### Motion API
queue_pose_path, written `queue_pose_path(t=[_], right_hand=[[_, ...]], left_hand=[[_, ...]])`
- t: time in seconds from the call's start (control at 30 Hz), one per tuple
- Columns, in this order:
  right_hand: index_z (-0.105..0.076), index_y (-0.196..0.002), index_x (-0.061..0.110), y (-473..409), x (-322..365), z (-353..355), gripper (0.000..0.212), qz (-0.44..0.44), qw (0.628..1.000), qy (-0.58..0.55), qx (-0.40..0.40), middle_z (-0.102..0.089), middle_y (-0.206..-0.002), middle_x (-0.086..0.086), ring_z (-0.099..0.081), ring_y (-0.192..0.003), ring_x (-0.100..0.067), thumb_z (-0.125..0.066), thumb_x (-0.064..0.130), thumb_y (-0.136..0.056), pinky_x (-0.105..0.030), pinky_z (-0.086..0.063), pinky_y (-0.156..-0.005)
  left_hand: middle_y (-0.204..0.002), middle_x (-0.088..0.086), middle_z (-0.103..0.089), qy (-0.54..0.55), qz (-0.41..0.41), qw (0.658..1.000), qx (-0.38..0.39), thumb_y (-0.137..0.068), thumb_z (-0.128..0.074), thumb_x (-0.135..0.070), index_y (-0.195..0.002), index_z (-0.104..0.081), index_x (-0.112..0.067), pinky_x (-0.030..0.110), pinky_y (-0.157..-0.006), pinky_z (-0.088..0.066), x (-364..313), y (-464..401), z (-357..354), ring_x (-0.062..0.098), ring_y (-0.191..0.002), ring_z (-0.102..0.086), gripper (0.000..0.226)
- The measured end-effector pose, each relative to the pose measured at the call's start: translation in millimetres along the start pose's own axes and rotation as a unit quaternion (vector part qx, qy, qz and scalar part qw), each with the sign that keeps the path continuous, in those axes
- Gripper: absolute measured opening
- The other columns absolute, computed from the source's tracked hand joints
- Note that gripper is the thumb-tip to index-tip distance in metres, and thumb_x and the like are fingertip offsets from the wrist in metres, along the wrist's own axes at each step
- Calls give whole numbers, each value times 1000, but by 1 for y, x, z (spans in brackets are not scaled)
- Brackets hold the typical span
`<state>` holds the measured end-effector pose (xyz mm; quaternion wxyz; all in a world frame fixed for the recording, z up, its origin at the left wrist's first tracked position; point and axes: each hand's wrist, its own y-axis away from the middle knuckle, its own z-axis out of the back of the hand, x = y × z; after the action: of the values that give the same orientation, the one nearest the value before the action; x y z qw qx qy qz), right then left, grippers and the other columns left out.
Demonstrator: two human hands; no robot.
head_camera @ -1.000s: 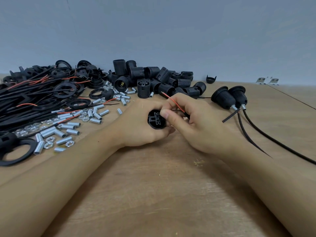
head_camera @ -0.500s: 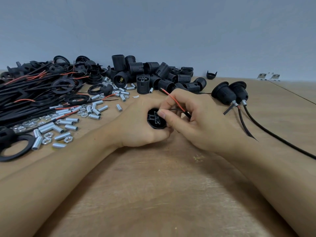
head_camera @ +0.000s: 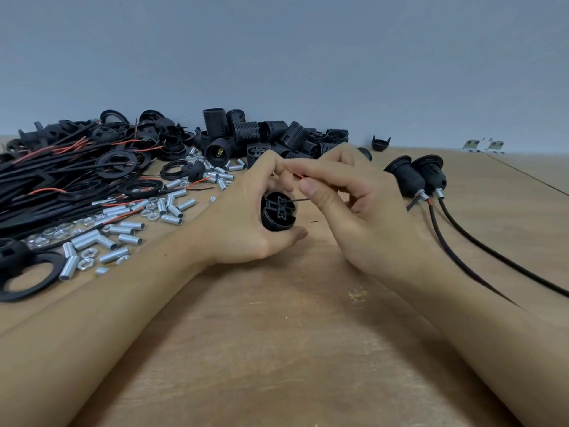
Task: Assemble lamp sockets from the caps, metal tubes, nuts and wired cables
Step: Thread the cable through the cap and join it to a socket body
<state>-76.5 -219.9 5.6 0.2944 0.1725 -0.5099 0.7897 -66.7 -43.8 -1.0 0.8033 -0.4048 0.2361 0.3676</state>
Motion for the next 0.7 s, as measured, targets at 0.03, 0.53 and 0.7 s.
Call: queue_pose_path(t=[0.03,0.53,0.7], right_hand=[[-68,-112,21,0,0,0,24,3,1000,-4,-11,-56,-84,-2,-49,-80,-6,-62,8,-93,-18,-41,-72],[-64,-85,5,0,1,4,7,67,989,97,86,-57,-89,-4,-51,-80,-13,-67,-1,-85,-19,-40,-70],[-64,-83,4,0,1,4,8,65,985,128,95,-56,-88,-3,-44,-75,0,-67,-3,-85,-10,-32,-69]], left_hand=[[-92,8,-64,-1,0,1000,-4,-73,-82,-14,-105,-45,-7,36,-72,-52,1,0,0,20,-85,-65,50],[-76,0,-59,8,-11,1000,-13,-75,-79,2,-92,-42,-9,31,-56,-46,2,1,2,12,-65,-56,41],[-71,3,-58,-27,-4,1000,-8,-73,-79,2,-91,-43,-9,25,-52,-41,4,0,1,18,-59,-52,41]])
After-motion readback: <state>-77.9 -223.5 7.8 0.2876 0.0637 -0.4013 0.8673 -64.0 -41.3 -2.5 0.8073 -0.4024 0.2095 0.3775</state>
